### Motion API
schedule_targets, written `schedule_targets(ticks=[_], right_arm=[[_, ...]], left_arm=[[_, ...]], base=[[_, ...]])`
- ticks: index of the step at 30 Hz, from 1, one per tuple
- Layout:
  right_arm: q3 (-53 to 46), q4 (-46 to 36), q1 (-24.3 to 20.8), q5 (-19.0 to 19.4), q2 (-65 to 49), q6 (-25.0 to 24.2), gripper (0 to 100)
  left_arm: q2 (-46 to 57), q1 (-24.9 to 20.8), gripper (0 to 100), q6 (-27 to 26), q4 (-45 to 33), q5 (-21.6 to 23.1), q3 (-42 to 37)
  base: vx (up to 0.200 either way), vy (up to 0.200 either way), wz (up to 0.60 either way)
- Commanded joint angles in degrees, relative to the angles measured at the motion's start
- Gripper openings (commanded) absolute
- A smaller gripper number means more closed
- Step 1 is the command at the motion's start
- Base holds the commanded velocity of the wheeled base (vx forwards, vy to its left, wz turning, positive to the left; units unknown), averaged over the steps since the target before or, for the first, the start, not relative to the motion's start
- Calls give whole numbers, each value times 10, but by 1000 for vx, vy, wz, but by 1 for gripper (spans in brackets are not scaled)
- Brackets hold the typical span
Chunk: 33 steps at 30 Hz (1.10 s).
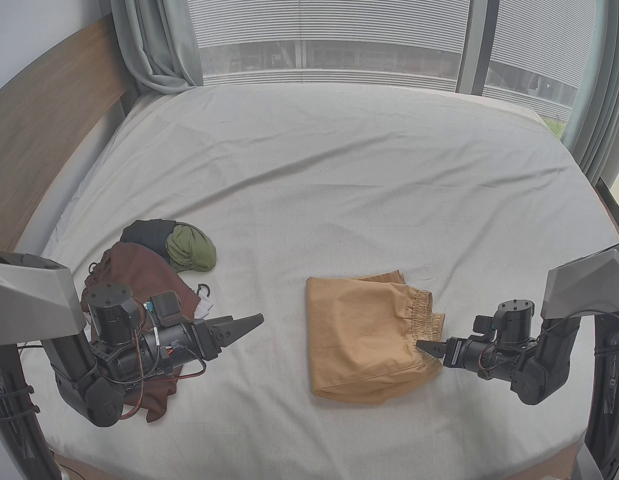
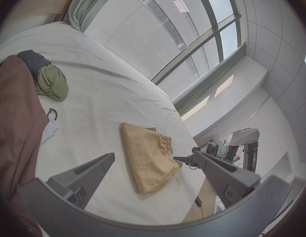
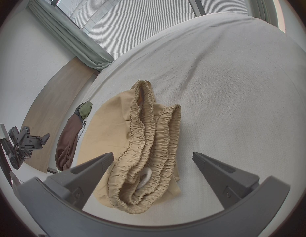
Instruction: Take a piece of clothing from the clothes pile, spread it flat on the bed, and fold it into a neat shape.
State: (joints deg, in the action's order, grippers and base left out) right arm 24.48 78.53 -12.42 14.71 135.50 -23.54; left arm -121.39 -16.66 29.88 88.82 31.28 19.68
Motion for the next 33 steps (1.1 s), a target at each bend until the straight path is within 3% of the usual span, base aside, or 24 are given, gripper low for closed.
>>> schedule_targets(ticks=[1,14,33], right_arm=[[0,-2,-8,1,4,-1,100],[5,-3,-25,2,42,-12,100],[47,37,-52,24,66,-113,100]], left_arm=[[-2,0,100,0,0,0,0],[-2,0,100,0,0,0,0],[-2,0,100,0,0,-1,0]], base=[[0,0,0],[0,0,0],[0,0,0]])
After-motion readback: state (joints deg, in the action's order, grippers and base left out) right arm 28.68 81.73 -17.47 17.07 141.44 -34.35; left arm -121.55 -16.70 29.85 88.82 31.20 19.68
